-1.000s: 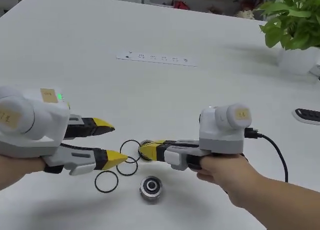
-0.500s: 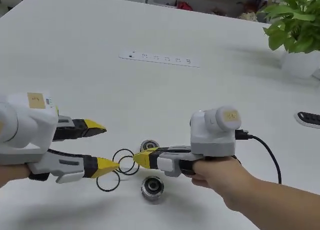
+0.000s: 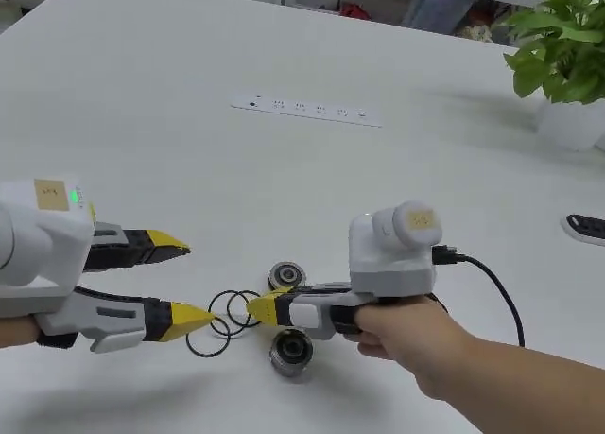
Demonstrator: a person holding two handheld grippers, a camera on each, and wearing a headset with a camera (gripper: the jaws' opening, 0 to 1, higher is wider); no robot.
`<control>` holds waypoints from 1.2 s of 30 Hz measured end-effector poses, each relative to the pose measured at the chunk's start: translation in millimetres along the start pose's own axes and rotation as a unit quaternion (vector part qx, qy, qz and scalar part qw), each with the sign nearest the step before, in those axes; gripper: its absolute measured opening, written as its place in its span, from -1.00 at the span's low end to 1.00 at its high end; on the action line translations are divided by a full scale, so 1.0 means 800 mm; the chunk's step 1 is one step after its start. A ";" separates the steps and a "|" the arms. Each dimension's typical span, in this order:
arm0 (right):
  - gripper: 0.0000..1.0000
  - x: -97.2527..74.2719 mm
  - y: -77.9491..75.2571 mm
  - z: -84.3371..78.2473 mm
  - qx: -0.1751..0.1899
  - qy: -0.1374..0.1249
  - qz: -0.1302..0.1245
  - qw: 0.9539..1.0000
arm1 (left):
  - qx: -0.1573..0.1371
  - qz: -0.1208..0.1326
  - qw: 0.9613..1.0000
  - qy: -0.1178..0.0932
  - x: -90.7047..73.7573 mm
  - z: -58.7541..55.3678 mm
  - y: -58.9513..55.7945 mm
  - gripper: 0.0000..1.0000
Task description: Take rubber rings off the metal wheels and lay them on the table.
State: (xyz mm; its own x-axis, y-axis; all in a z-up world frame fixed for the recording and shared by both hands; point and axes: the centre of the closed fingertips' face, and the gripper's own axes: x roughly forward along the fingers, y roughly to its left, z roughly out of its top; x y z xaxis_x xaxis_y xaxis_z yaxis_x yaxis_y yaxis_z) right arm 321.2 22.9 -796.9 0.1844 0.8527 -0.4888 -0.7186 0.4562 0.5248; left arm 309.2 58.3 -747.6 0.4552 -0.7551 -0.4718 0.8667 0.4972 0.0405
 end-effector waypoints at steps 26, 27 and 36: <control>-0.95 0.005 0.000 -0.004 -0.017 0.014 -0.008 1.000 | -0.004 -0.001 1.000 0.005 0.001 -0.005 -0.001 -0.08; -0.95 0.005 0.000 -0.004 -0.019 0.015 -0.009 1.000 | -0.004 -0.002 1.000 0.005 0.001 -0.005 -0.001 -0.09; -0.90 0.000 0.000 -0.001 -0.026 0.012 -0.011 1.000 | -0.003 -0.004 1.000 0.009 0.001 -0.006 -0.001 -0.09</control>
State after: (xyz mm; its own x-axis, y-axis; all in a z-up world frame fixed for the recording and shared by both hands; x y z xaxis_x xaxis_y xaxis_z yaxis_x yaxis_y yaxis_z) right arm 320.3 22.6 -797.5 0.1846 0.8364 -0.5161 -0.7481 0.4601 0.4782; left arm 307.7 59.1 -752.0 0.4451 -0.7505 -0.4884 0.8686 0.4946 0.0316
